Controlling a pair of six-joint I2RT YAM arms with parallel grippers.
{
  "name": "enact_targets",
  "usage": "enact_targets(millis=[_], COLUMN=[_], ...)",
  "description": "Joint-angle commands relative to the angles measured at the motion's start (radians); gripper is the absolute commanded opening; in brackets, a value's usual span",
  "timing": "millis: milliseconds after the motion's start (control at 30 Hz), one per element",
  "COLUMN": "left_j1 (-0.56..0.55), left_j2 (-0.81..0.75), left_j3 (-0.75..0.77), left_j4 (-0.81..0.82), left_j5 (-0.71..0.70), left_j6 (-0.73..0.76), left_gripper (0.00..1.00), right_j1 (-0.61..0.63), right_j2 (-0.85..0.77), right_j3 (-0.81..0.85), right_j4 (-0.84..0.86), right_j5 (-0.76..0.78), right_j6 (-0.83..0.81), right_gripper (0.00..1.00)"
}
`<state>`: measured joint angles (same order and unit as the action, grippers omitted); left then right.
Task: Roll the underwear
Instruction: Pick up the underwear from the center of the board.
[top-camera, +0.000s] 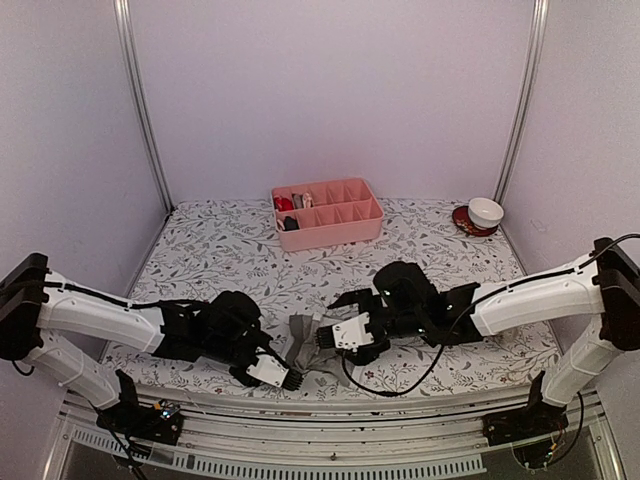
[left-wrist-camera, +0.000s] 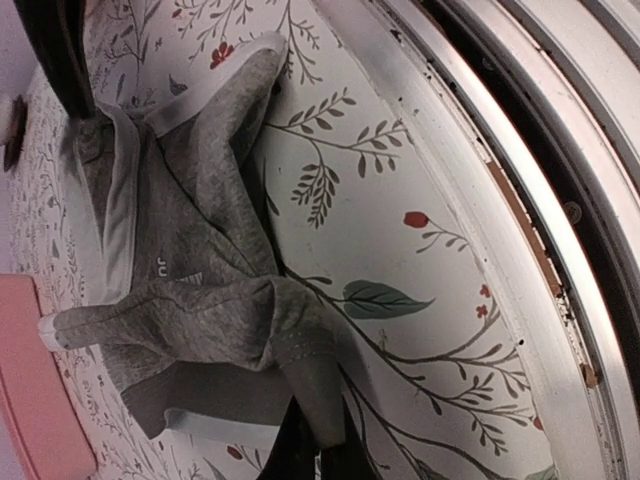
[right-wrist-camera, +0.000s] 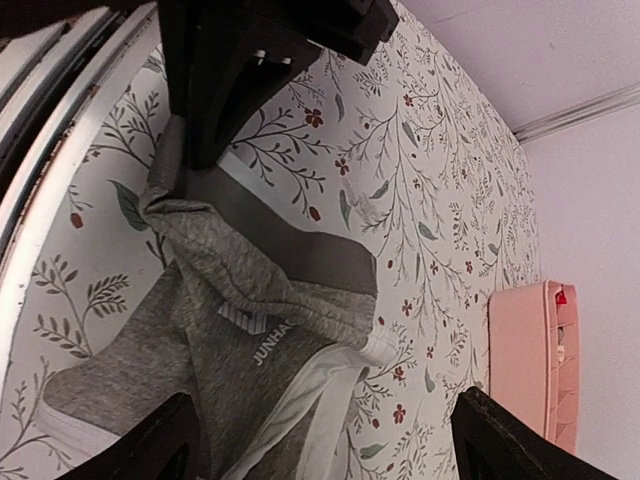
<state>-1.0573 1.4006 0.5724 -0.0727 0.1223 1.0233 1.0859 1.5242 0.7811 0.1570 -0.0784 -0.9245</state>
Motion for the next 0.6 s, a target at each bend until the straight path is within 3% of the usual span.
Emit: enact_targets(millis=[0,267,567], left_j1=[0.002,0.001,0.002], left_j2=[-0.046,-0.047,-0.061], left_j3=[-0.022,-0.027,-0.022], left_j4=[0.05,0.04,0.024], left_j5=[0.034,0.047,0.067], left_j6=[-0.005,-0.002,-0.008], left_gripper=[0.0,0.0,0.0], right_j1=[-0.024,-0.044,-0.071], right_j2=[0.154,0.396,0.431], right_j3=[0.25,0.613,0.702], right_j4=[-0.238,-0.597,-0.745], right_j5=[0.042,0.053,0.01], right_j6=[-0.242,-0.381,-0.43], right_gripper=[0.87,0.76,0.75])
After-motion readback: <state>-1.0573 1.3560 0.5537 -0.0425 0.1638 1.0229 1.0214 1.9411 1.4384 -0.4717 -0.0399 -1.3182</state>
